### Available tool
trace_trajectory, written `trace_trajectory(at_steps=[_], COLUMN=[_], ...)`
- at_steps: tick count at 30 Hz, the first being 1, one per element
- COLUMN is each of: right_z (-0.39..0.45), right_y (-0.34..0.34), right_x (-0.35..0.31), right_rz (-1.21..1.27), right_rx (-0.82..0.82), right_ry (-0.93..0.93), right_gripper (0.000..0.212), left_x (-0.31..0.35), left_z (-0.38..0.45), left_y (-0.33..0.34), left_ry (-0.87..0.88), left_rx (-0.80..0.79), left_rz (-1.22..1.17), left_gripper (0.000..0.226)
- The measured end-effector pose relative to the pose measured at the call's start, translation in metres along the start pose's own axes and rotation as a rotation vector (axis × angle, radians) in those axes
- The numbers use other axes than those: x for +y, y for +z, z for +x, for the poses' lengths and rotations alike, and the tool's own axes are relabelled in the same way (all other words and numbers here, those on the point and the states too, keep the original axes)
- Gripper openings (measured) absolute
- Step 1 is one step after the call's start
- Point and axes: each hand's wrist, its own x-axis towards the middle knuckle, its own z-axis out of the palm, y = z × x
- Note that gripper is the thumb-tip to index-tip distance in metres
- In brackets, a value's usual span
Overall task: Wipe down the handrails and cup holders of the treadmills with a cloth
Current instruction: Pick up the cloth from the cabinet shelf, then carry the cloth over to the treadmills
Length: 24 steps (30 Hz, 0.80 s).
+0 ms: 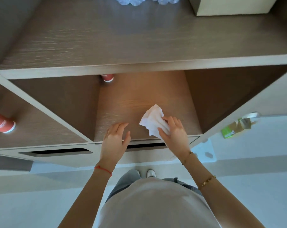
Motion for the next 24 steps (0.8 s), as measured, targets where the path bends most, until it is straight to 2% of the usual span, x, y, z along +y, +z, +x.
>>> trace_trajectory(at_steps=[7,18,24], right_z=[-0.07,-0.244,-0.354], right_y=[-0.032,-0.042,-0.049], right_x=[-0.006,-0.074,-0.108], right_rz=[-0.023,-0.085,-0.127], right_rx=[0.13,0.407,0.57], right_ry=[0.174,0.6,0.861], right_gripper=[0.034,0.033,0.032], left_x=[0.014,0.036,0.082], left_z=[-0.019,-0.059,-0.115], left_y=[-0.017,-0.041,-0.03], left_ry=[0.185,0.656,0.876], left_rx=[-0.03,-0.267,-0.484], left_rz=[-0.071,-0.158,-0.211], left_gripper=[0.028,0.028,0.028])
